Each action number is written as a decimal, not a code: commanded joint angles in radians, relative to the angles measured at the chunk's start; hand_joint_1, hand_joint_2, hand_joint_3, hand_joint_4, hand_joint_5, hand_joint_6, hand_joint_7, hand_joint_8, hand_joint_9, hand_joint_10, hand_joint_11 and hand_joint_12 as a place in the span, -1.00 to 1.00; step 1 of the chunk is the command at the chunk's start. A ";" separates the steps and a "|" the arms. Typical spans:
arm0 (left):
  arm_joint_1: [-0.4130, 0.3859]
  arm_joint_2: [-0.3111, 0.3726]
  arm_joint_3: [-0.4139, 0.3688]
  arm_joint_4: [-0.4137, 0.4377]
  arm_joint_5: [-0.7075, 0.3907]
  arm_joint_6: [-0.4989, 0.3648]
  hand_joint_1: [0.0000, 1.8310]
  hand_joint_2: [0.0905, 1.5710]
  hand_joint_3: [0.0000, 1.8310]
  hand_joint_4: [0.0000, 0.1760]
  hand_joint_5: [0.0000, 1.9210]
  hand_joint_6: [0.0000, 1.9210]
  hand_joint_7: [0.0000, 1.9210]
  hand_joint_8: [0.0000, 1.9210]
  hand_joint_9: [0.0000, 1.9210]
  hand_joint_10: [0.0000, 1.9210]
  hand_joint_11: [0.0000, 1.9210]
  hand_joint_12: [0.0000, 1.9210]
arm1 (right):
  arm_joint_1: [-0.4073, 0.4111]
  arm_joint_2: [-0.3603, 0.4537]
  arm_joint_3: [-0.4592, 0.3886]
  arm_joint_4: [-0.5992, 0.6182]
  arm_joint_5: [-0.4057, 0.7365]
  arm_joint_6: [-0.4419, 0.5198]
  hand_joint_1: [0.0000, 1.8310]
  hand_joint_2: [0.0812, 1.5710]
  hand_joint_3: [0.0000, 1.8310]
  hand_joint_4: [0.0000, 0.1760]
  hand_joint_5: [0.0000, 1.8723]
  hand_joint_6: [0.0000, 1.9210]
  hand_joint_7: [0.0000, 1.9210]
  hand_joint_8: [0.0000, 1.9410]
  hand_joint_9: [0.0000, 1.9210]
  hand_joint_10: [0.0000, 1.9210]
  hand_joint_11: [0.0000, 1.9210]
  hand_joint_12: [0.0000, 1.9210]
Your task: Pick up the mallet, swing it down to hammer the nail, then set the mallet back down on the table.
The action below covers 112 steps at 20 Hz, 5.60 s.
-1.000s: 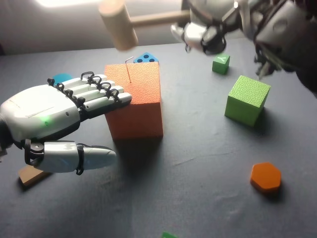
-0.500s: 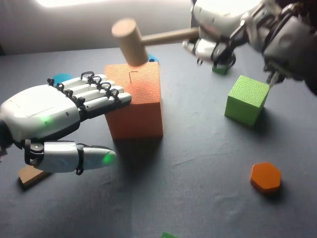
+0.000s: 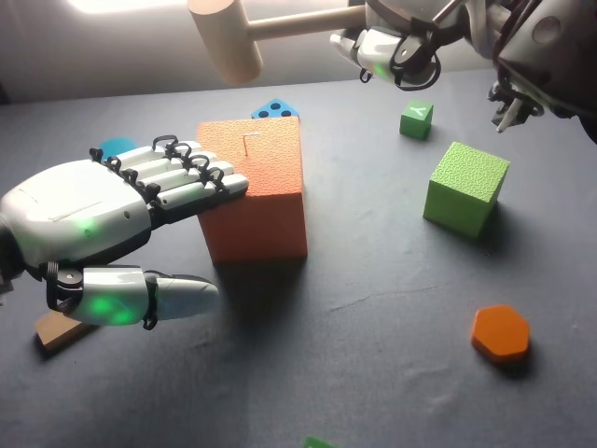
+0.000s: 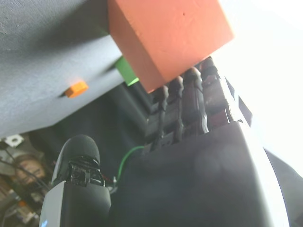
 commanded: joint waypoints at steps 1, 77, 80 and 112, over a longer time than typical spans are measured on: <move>-0.009 -0.006 0.003 -0.014 -0.067 -0.004 -1.00 0.56 -1.00 -1.00 -0.88 -0.99 -0.84 -0.99 -0.88 -0.99 -0.99 -0.91 | -0.003 0.004 -0.002 -0.043 0.098 0.007 -0.22 0.92 -1.00 -1.00 0.29 1.00 0.51 1.00 0.61 1.00 0.75 1.00; -0.245 0.159 -0.078 0.258 0.039 -0.194 -1.00 0.56 -1.00 -1.00 -0.89 -1.00 -0.85 -1.00 -0.88 -0.99 -0.97 -0.93 | -0.338 0.243 -0.309 -0.415 0.060 0.188 -0.74 0.49 -1.00 -1.00 -0.41 -1.00 -0.37 -1.00 -0.43 -1.00 -0.78 -0.19; -0.250 0.159 -0.080 0.258 0.055 -0.193 -1.00 0.56 -1.00 -1.00 -0.87 -1.00 -0.83 -0.99 -0.86 -1.00 -1.00 -0.85 | -0.286 0.328 -0.355 -0.415 -0.004 0.257 -0.72 0.47 -1.00 -1.00 -0.38 -1.00 -0.35 -1.00 -0.42 -1.00 -0.78 -0.15; -0.525 0.202 -0.295 0.175 0.399 -0.014 0.19 0.75 -1.00 1.00 0.48 1.00 0.65 1.00 0.73 1.00 0.81 1.00 | -0.174 0.540 -0.426 -0.182 -0.198 0.254 0.31 0.62 -0.98 -1.00 0.27 1.00 0.66 1.00 0.76 1.00 0.80 1.00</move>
